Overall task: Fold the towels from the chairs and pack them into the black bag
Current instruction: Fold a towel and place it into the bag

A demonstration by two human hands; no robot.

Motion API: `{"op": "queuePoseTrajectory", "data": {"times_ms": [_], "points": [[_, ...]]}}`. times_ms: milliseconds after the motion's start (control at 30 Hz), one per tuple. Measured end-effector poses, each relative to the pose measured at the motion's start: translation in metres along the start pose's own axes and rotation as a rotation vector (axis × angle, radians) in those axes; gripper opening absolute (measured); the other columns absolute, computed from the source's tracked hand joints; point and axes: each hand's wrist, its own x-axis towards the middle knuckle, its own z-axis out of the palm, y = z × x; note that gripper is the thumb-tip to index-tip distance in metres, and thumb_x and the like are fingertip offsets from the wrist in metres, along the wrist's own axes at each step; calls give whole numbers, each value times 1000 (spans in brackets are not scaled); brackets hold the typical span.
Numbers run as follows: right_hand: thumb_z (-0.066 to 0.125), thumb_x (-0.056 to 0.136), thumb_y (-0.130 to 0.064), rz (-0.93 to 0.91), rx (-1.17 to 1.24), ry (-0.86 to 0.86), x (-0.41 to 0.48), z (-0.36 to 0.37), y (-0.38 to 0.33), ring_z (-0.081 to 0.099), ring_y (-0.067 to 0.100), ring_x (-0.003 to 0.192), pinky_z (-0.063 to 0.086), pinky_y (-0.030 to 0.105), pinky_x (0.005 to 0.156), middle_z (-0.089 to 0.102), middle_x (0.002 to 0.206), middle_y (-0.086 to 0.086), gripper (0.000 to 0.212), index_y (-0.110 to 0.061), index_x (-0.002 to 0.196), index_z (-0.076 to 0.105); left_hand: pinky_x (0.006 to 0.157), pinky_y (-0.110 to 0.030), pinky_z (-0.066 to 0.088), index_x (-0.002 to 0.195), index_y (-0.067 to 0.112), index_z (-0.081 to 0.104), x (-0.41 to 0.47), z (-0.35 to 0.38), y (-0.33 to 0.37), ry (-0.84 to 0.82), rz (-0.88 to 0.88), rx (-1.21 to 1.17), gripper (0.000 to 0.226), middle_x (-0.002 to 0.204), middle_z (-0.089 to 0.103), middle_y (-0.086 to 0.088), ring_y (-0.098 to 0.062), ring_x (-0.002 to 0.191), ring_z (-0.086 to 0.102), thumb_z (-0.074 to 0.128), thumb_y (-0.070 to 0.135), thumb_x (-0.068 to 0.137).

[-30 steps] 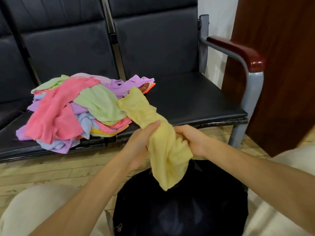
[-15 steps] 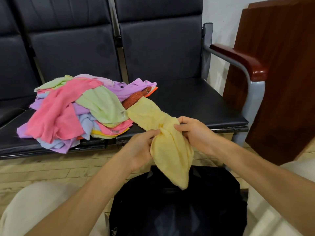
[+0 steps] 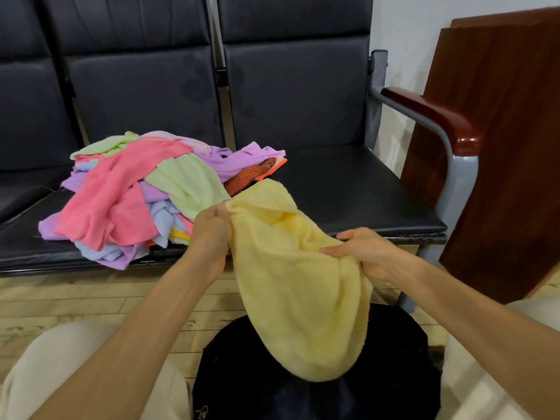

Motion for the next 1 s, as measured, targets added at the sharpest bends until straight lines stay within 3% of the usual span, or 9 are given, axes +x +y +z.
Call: {"op": "queuePoseTrajectory", "data": {"times_ms": [100,300,400,600,700,800,867,933,1000], "points": [[83,68,-2,117,-47,-120,-2,3,5,67,30,100,55,45,87,70,111,15,48,2,112,65,60,-28,40,91,9,58,5,-4,4,68,-23,-49,31,89,57,-11,-21,75,52,32,22,103],[70,83,-1,158,103,-213,-1,11,10,70,27,99,57,38,76,72,109,11,31,-3,114,67,57,-20,47,110,6,64,4,-4,8,-9,-149,-229,26,89,67,-6,-16,73,60,42,14,98],[69,85,-6,84,126,-179,2,8,5,69,26,102,55,40,82,73,108,8,30,-6,115,68,47,-18,38,90,9,61,1,-2,6,-38,-29,43,27,69,58,-3,-13,55,50,37,16,100],[80,76,-20,-118,42,29,3,-8,-9,65,25,105,52,43,91,69,113,7,44,-10,116,65,61,-22,36,109,16,42,0,-12,14,-62,119,420,25,91,49,7,-5,79,46,51,36,96],[84,68,-30,-224,99,221,4,-21,-17,63,25,104,52,43,89,65,115,6,61,-14,122,60,60,-21,37,118,14,36,2,-23,16,-92,165,598,34,88,44,5,-16,88,47,57,26,94],[80,74,-36,-342,136,327,0,-30,-26,62,24,103,52,46,91,64,113,6,53,-15,119,61,57,-26,33,132,7,34,8,-32,12,-93,190,883,37,78,41,2,-17,77,45,45,20,99],[75,80,-32,-399,120,329,-3,-32,-29,64,23,101,53,46,89,66,109,6,37,-16,112,64,56,-27,30,119,6,41,12,-36,8,-143,183,1068,23,74,42,-1,-16,70,43,39,21,101],[71,85,-26,-438,87,347,-5,-31,-30,64,22,100,54,44,86,66,106,4,27,-17,109,63,61,-27,32,97,7,43,15,-39,5,-196,124,1233,19,85,49,-5,-17,75,46,35,23,102],[68,87,-22,-473,53,389,-3,-30,-30,62,20,100,54,40,82,64,107,3,28,-17,114,60,75,-29,34,106,4,47,18,-40,1,-234,62,1354,26,110,53,-13,-25,97,51,32,25,104]]}}
